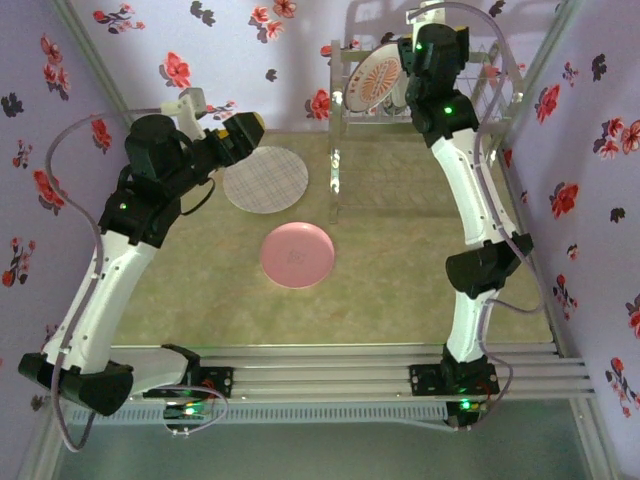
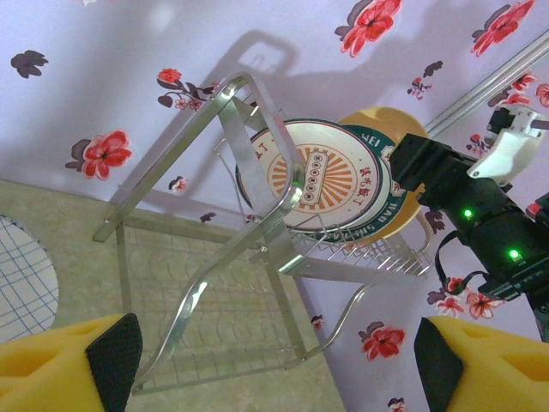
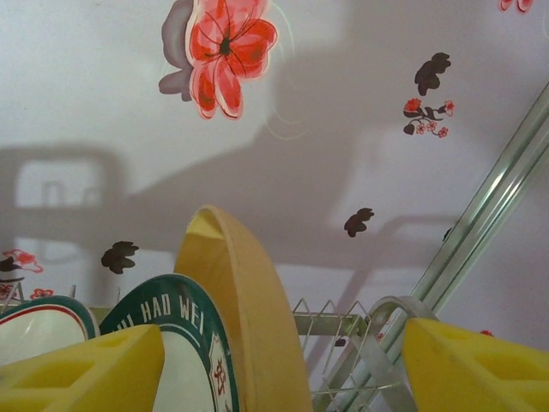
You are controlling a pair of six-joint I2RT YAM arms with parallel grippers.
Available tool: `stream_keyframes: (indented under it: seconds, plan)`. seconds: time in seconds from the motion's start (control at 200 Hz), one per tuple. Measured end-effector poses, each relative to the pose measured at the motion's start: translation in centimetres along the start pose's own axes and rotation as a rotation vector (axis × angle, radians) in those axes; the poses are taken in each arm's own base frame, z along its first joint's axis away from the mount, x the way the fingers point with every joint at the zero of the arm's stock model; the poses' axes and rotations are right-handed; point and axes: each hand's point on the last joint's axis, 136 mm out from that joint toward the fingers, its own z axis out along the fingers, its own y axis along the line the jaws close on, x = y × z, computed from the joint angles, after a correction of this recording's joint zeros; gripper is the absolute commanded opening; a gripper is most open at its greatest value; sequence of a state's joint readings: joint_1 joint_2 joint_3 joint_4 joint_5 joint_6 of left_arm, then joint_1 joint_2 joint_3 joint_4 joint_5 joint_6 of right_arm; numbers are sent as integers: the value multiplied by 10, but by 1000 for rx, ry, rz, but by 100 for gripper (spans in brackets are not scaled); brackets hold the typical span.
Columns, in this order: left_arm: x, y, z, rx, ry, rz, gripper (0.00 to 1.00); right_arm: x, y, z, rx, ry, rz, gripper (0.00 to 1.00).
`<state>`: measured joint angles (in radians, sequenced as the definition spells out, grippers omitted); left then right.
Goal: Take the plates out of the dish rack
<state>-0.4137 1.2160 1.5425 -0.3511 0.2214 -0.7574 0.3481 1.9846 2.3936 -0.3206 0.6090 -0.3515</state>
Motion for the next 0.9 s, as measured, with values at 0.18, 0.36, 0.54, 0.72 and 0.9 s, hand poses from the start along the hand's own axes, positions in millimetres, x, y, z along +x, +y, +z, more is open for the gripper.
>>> stream_keyframes:
  seconds: [0.18,0.36,0.54,0.72,0.9]
  plan:
    - [-1,1,0,-1,-2,-4,85,5,3,6,17,7,-32,50]
    - [-1,0,0,2,1,-11,85,0,0,6,28,-8,-50,36]
    - [-1,-1,0,7,-3,-15,85,-5,-1,7,35,-23,-53,24]
    - [-2,-1,0,9,-2,-18,86,-6,-1,8,50,-29,-80,19]
    - [-1,-2,0,16,0,-18,86,-5,-6,10,94,-21,-132,14]
